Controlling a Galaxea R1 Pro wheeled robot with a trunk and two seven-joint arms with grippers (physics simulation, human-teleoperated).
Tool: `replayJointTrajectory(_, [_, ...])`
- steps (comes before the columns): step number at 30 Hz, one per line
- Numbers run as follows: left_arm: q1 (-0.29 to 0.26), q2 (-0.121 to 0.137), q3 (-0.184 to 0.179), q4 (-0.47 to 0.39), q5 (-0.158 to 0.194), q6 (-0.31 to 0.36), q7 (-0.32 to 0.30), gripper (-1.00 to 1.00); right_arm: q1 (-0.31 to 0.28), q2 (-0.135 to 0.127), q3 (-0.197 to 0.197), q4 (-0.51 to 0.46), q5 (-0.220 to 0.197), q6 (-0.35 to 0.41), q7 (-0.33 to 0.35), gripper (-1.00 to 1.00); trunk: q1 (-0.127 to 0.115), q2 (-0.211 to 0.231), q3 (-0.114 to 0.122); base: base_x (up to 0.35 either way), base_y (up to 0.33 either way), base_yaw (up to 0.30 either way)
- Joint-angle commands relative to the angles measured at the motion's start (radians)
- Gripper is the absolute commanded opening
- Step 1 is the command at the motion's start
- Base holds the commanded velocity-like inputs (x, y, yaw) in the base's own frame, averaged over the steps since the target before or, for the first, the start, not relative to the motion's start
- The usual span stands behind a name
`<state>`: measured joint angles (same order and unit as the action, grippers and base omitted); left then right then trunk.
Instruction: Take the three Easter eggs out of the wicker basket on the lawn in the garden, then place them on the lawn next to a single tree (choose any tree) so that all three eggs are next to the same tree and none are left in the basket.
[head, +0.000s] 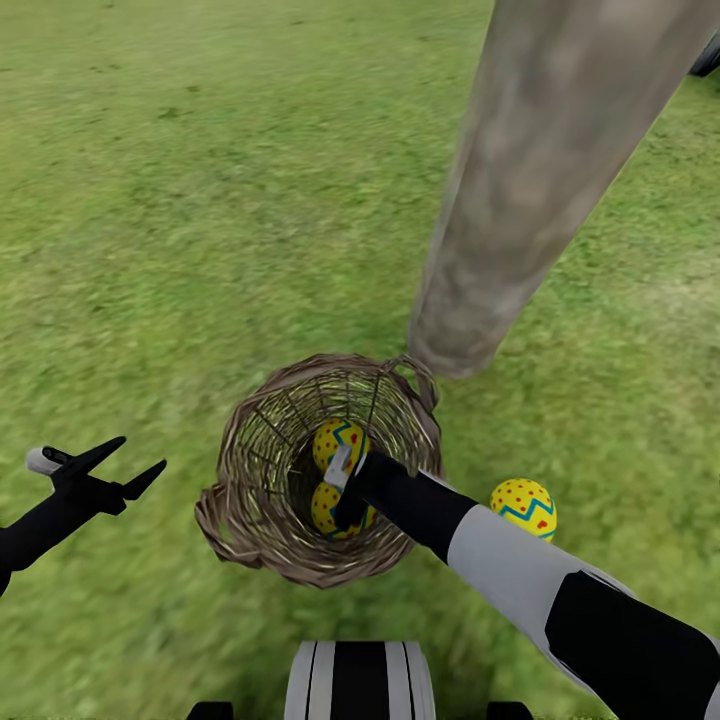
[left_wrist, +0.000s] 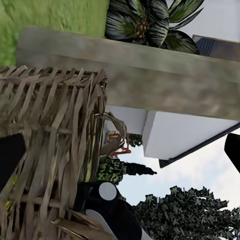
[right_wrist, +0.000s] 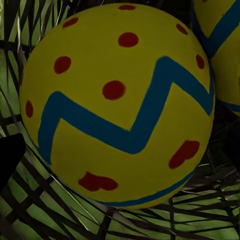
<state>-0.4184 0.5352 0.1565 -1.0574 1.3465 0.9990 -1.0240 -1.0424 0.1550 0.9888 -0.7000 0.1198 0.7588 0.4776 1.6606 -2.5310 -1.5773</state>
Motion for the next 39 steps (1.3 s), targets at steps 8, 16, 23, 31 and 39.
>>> replayJointTrajectory(8, [0.0,-0.004,0.0,0.0,0.001,0.004,-0.002,1.0,-0.001,0.0,0.001,-0.002,0.011,0.002,0.007,1.0,0.002,-0.001,-0.016,0.0,0.0,0.0])
replayJointTrajectory(16, [0.0,-0.005,-0.001,-0.001,0.001,0.004,-0.002,1.0,-0.001,0.0,0.002,-0.003,0.011,0.002,0.007,1.0,0.003,-0.002,-0.028,0.0,0.0,0.0])
replayJointTrajectory(23, [0.0,-0.006,-0.002,-0.009,0.0,0.004,-0.002,1.0,-0.001,0.0,0.002,-0.003,0.012,0.002,0.007,1.0,0.005,-0.003,-0.047,0.0,0.0,0.0])
replayJointTrajectory(31, [0.0,-0.006,-0.003,-0.009,0.0,0.004,-0.002,1.0,-0.001,0.0,0.002,-0.003,0.012,0.002,0.007,1.0,0.007,-0.004,-0.059,0.0,0.0,0.0])
replayJointTrajectory(39, [0.0,-0.007,-0.003,-0.004,0.002,0.004,-0.002,1.0,-0.001,0.0,0.002,-0.003,0.014,0.002,0.01,-1.0,0.007,-0.004,-0.066,0.0,0.0,0.0])
